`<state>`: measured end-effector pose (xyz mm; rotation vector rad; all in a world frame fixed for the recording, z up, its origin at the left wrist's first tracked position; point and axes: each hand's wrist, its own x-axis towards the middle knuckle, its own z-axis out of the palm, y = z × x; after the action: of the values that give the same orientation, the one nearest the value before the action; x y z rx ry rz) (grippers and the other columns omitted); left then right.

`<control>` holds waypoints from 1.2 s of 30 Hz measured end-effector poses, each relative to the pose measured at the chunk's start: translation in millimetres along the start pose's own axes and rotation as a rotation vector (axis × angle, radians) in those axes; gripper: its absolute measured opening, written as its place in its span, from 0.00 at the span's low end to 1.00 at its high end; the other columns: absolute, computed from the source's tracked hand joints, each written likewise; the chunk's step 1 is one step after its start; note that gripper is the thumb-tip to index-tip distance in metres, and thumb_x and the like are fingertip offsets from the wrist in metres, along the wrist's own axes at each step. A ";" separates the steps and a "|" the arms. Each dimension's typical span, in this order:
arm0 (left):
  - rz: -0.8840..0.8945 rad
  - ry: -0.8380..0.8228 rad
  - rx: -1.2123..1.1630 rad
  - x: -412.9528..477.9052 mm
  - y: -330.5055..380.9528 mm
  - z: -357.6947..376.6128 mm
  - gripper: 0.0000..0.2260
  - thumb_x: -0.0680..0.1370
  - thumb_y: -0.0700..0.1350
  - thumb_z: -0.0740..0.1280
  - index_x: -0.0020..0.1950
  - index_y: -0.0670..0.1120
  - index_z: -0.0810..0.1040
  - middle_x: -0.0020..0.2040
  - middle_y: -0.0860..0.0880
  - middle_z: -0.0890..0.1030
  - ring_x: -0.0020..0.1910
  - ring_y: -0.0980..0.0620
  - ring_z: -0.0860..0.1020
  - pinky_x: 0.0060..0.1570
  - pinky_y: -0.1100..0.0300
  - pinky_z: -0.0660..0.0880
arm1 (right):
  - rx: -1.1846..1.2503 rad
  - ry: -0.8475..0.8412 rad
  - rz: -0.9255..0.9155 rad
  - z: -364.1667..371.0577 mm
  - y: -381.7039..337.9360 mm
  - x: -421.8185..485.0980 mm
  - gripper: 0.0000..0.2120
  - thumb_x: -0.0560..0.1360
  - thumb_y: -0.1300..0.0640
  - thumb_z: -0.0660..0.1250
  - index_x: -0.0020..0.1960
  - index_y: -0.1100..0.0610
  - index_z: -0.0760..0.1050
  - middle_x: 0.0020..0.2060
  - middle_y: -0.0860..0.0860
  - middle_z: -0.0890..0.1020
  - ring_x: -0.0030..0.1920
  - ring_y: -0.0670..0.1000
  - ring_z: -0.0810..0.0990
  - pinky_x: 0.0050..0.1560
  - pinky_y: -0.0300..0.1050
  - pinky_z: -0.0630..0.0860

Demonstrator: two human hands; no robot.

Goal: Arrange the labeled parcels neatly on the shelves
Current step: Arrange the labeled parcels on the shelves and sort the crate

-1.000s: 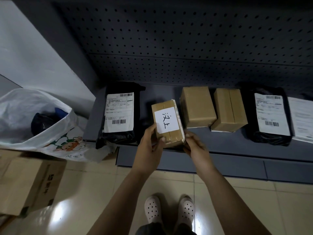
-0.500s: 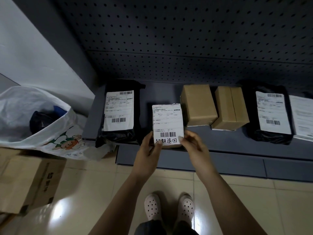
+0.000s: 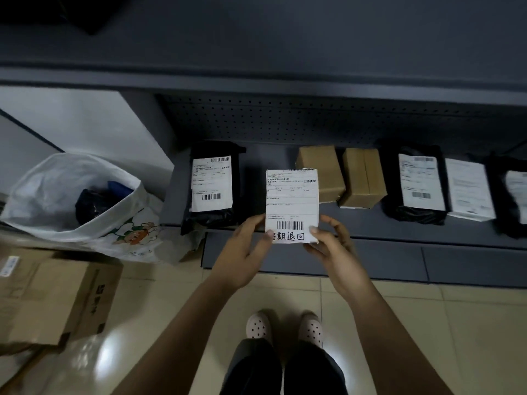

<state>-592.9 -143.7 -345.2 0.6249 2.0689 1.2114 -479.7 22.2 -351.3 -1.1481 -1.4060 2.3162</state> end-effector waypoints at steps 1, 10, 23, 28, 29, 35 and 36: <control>0.015 -0.029 0.144 -5.4 5.7 -7.5 0.23 0.80 0.62 0.57 0.73 0.57 0.65 0.70 0.57 0.71 0.70 0.57 0.68 0.68 0.53 0.67 | 0.003 0.015 -0.010 -2.2 -6.3 -9.5 0.21 0.72 0.56 0.71 0.63 0.53 0.71 0.55 0.57 0.84 0.57 0.54 0.82 0.60 0.49 0.76; 0.443 0.091 0.696 -44.8 76.6 -23.1 0.20 0.78 0.51 0.57 0.67 0.46 0.73 0.60 0.48 0.77 0.58 0.45 0.75 0.57 0.46 0.74 | 0.098 0.105 -0.122 -45.2 -51.4 -95.2 0.24 0.73 0.56 0.69 0.67 0.59 0.71 0.57 0.55 0.83 0.59 0.54 0.81 0.58 0.44 0.78; 0.895 0.094 0.605 -103.5 225.8 145.1 0.15 0.77 0.47 0.66 0.63 0.46 0.75 0.57 0.50 0.76 0.57 0.51 0.72 0.56 0.56 0.68 | 0.347 0.456 -0.463 -197.3 -102.3 -258.1 0.26 0.68 0.57 0.68 0.65 0.62 0.71 0.56 0.60 0.83 0.55 0.55 0.83 0.53 0.44 0.80; 1.007 -0.032 0.515 -158.0 265.2 244.9 0.17 0.77 0.51 0.61 0.64 0.47 0.75 0.57 0.52 0.75 0.58 0.51 0.72 0.58 0.55 0.69 | 0.385 0.627 -0.568 -279.7 -94.7 -348.4 0.34 0.63 0.50 0.72 0.66 0.60 0.72 0.59 0.62 0.81 0.60 0.60 0.80 0.63 0.52 0.76; 1.024 -0.063 0.513 -167.8 268.7 264.6 0.18 0.76 0.51 0.61 0.64 0.48 0.75 0.57 0.52 0.75 0.58 0.51 0.72 0.58 0.54 0.69 | 0.391 0.667 -0.580 -295.9 -90.0 -365.0 0.34 0.62 0.49 0.72 0.66 0.60 0.72 0.59 0.61 0.81 0.61 0.60 0.79 0.65 0.54 0.74; 1.126 -0.238 0.522 -201.2 293.4 367.1 0.17 0.75 0.49 0.64 0.63 0.48 0.75 0.57 0.51 0.75 0.58 0.50 0.72 0.57 0.52 0.69 | 0.520 0.896 -0.621 -374.6 -54.0 -438.3 0.35 0.62 0.50 0.72 0.67 0.59 0.71 0.59 0.61 0.81 0.60 0.60 0.80 0.59 0.50 0.76; 1.139 -0.264 0.521 -203.7 298.5 382.3 0.17 0.75 0.49 0.64 0.63 0.48 0.76 0.57 0.51 0.76 0.58 0.50 0.71 0.57 0.51 0.69 | 0.548 0.922 -0.626 -385.8 -47.9 -445.1 0.34 0.64 0.51 0.71 0.68 0.59 0.71 0.59 0.61 0.81 0.61 0.61 0.80 0.59 0.50 0.76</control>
<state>-152.2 74.8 -158.7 2.2680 1.7563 0.9799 83.3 71.6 -178.4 -1.1270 -0.5912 1.2948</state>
